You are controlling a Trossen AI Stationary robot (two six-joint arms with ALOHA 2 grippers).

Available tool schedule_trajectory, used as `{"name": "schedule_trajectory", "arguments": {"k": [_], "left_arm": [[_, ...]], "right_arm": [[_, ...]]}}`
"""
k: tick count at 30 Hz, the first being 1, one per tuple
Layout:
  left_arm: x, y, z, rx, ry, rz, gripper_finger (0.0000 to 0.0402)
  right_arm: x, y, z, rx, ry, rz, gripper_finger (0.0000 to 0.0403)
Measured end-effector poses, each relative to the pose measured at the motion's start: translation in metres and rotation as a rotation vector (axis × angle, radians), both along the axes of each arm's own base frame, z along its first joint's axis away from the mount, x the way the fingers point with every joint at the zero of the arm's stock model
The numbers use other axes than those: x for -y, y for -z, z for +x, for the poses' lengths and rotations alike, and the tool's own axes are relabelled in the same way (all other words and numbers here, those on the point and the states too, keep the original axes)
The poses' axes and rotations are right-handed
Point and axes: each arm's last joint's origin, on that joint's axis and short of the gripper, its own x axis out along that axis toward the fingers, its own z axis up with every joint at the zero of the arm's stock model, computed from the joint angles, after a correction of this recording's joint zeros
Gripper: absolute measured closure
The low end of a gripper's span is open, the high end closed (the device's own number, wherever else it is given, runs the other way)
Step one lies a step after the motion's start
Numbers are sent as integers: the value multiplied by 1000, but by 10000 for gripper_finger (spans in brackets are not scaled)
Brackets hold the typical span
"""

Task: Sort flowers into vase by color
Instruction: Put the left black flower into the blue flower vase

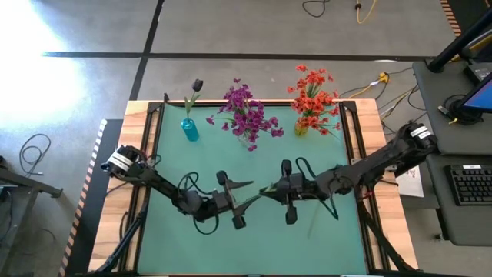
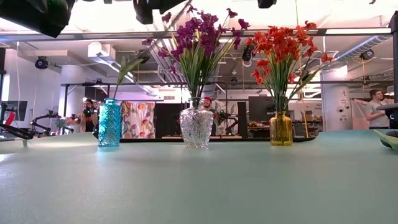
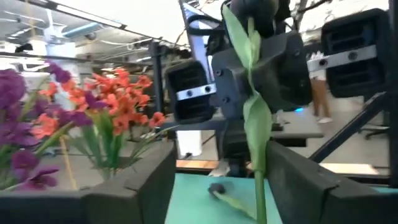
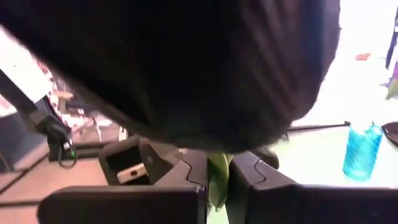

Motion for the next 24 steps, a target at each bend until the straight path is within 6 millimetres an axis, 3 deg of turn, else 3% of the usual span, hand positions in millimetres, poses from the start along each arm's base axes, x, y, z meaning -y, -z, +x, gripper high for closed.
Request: {"name": "schedule_trajectory", "arguments": {"k": [4,12,18,24], "left_arm": [[-2,0,1,-4,-14,2,171],[1,6,2,-106,137,-128,181],[-1,7,3,-111,135,-216,185],[-5,-2,23,-107,179,-207,185]], "right_arm": [[2,-8,-4,-74,3,-22,387],[1,-21,0,-261,3,-104,387],[1,-28,0,-305,5,-118,387],[2,-28,1,-302,10,-117,387]]}}
